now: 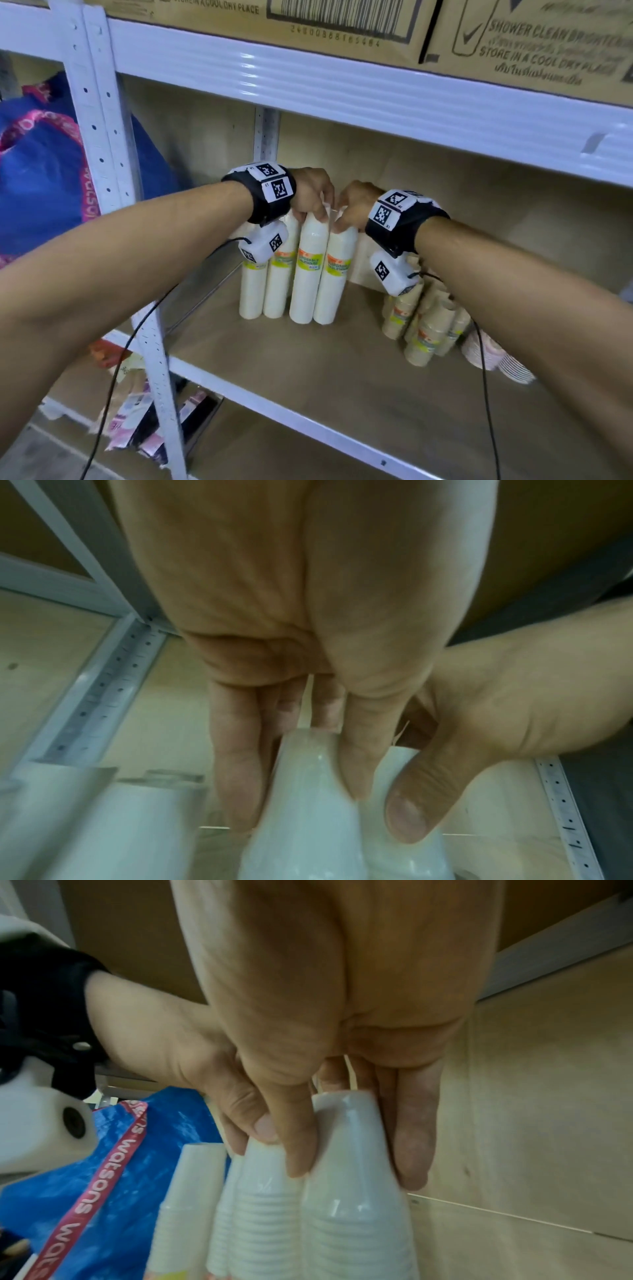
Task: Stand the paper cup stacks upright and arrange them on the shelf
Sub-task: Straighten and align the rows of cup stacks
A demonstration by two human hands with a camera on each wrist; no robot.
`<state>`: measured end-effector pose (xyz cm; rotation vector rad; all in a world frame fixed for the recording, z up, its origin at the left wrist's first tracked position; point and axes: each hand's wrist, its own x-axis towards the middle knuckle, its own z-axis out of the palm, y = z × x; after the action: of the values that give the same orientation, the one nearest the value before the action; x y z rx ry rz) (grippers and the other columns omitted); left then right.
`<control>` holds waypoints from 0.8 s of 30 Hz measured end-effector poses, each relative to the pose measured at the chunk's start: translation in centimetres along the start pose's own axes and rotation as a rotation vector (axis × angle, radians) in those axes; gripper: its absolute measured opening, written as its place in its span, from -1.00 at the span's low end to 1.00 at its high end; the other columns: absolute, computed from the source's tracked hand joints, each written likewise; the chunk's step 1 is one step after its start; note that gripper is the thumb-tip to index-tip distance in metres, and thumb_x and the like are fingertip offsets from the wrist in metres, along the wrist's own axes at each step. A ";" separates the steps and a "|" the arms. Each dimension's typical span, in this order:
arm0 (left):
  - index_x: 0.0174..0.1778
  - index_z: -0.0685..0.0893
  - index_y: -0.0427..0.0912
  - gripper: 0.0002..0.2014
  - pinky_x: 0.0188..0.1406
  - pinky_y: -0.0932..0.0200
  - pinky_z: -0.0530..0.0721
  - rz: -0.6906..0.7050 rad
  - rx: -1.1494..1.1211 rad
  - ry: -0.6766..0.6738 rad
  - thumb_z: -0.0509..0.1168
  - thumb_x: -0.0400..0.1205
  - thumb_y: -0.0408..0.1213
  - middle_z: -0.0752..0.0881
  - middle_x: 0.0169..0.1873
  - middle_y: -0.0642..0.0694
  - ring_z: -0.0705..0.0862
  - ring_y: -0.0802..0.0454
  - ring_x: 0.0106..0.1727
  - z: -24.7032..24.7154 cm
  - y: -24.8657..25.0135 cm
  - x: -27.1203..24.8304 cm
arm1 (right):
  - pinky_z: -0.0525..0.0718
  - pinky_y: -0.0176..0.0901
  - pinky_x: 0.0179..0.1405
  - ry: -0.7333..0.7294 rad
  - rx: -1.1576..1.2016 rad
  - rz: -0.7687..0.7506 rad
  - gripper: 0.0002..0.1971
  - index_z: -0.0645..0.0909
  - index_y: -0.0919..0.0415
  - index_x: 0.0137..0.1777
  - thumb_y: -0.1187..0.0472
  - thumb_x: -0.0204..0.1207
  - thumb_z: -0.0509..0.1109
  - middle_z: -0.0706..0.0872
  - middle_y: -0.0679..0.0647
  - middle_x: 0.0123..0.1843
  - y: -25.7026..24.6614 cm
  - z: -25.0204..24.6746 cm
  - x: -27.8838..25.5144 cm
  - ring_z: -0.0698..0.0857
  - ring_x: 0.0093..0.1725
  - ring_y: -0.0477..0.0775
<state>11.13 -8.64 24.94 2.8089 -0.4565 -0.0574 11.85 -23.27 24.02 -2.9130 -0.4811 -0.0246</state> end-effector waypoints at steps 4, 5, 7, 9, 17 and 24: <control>0.27 0.68 -0.10 -0.64 -0.13 0.09 0.80 0.034 -0.003 0.072 0.49 0.55 -0.22 0.61 0.21 -0.06 0.72 -0.02 -0.13 0.7 1.5 2.8 | 0.66 -0.17 -0.18 0.032 -0.001 0.079 -0.45 0.62 0.24 0.23 0.08 0.27 0.66 0.73 0.11 0.07 2.9 0.2 0.8 0.72 -0.06 0.11; 0.29 0.67 -0.10 -0.62 -0.07 0.06 0.80 0.041 -0.006 0.083 0.49 0.54 -0.22 0.58 0.24 -0.07 0.70 -0.02 -0.06 1.0 1.8 3.6 | 0.68 -0.16 -0.12 0.042 -0.002 0.096 -0.43 0.63 0.25 0.24 0.07 0.26 0.67 0.73 0.12 0.13 3.5 0.3 1.2 0.73 0.00 0.12; 0.32 0.65 -0.09 -0.58 0.06 0.04 0.76 0.060 0.003 0.105 0.50 0.53 -0.21 0.53 0.32 -0.09 0.65 -0.08 0.17 1.5 2.0 5.3 | 0.69 -0.16 -0.03 0.054 -0.006 0.130 -0.39 0.63 0.28 0.28 0.06 0.26 0.67 0.73 0.15 0.20 4.6 0.4 1.9 0.73 0.10 0.13; 0.34 0.64 -0.08 -0.57 0.16 0.10 0.64 0.077 0.028 0.140 0.48 0.54 -0.21 0.48 0.37 -0.09 0.56 -0.10 0.32 2.0 2.2 6.8 | 0.72 -0.11 0.09 0.071 0.005 0.169 -0.35 0.60 0.30 0.32 0.07 0.27 0.67 0.71 0.16 0.25 5.6 0.6 2.8 0.72 0.17 0.15; 0.31 0.64 -0.09 -0.59 0.02 0.19 0.58 0.056 -0.091 0.190 0.46 0.53 -0.33 0.56 0.34 -0.09 0.61 -0.09 0.29 4.1 1.9 11.4 | 0.62 -0.15 -0.10 0.127 0.049 0.245 -0.48 0.58 0.28 0.24 0.09 0.33 0.63 0.67 0.17 0.23 8.8 1.7 5.5 0.70 0.14 0.18; 0.37 0.62 -0.15 -0.60 0.01 0.24 0.51 0.042 -0.122 0.203 0.37 0.59 -0.37 0.59 0.35 -0.12 0.60 -0.09 0.33 5.3 1.8 13.5 | 0.58 -0.14 -0.09 0.129 0.041 0.238 -0.52 0.54 0.20 0.22 0.05 0.36 0.56 0.61 0.16 0.25 10.5 2.7 6.9 0.66 0.17 0.20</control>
<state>22.92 -16.05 20.47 2.6495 -0.4469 0.2000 21.72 -30.32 19.79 -2.8841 -0.1114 -0.1653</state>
